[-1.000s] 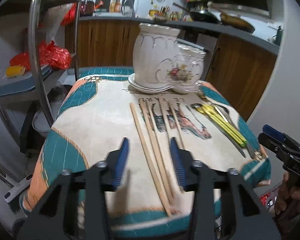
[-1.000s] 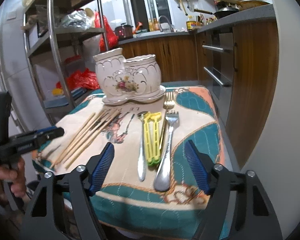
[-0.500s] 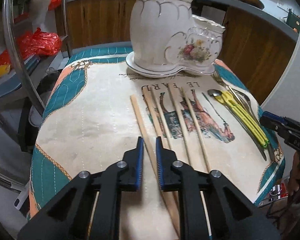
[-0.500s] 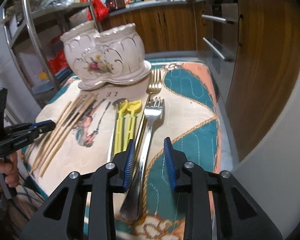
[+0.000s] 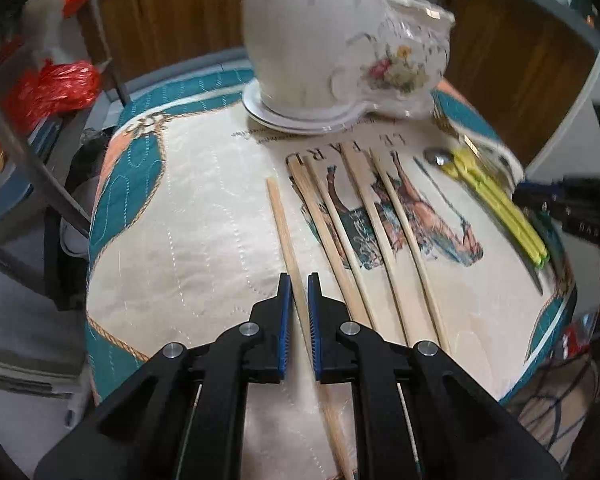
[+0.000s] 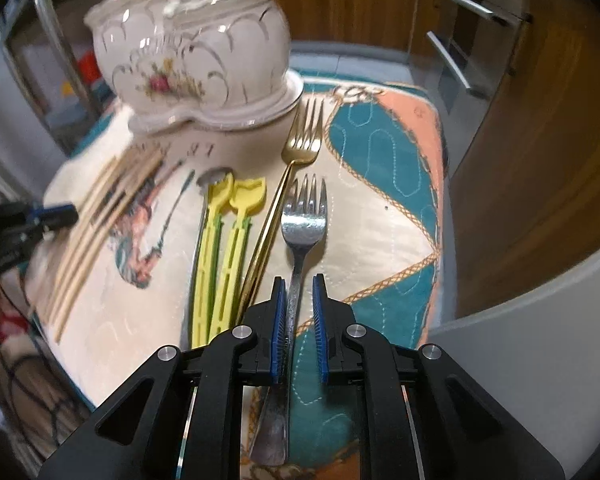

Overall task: Organize utensils
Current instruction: 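Grasp a wooden chopstick with the left tool while the right tool grasps the silver fork, then drop the chopstick into the taller holder while the right tool drops the fork into the shorter one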

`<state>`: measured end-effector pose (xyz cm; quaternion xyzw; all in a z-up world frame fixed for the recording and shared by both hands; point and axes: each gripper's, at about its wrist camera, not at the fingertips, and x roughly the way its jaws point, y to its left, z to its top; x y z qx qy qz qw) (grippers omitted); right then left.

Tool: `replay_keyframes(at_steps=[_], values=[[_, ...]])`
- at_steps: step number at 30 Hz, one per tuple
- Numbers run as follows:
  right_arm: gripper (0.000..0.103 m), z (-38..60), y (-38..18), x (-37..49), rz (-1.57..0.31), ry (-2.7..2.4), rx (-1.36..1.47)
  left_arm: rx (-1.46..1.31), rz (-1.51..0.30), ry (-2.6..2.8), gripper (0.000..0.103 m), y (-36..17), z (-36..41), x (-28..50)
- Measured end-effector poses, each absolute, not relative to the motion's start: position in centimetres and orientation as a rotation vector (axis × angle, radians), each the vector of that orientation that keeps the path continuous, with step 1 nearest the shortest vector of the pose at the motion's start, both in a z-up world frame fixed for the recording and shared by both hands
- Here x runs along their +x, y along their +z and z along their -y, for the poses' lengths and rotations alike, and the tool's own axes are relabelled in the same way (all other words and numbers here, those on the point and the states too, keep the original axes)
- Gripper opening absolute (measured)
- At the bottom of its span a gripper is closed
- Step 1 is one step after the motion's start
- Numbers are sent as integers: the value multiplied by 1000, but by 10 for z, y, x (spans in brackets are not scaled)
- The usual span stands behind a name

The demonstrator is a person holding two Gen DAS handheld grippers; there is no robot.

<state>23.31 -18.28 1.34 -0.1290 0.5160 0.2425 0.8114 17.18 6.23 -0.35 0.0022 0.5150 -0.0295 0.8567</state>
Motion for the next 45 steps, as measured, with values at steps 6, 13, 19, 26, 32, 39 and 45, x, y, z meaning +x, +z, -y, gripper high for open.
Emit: replay_keyframes(at_steps=[6, 13, 19, 26, 32, 39, 45], values=[[15, 170, 15, 252, -1233, 525, -355, 75, -1220, -101, 10, -2, -59, 189], [15, 159, 14, 272, -1354, 522, -399, 51, -1324, -117, 9, -2, -64, 202], [7, 164, 15, 283, -1355, 511, -340, -17, -1305, -110, 6, -2, -76, 205], [6, 200, 20, 292, -1308, 561, -143, -166, -1141, -118, 5, 16, -99, 181], [6, 213, 34, 286, -1229, 594, -42, -288, -940, -147, 5, 56, -116, 167], [6, 207, 73, 272, -1058, 632, 33, -346, -725, -189, 5, 106, -108, 170], [6, 199, 118, 265, -864, 642, 64, -348, -562, -190, 5, 136, -94, 181]])
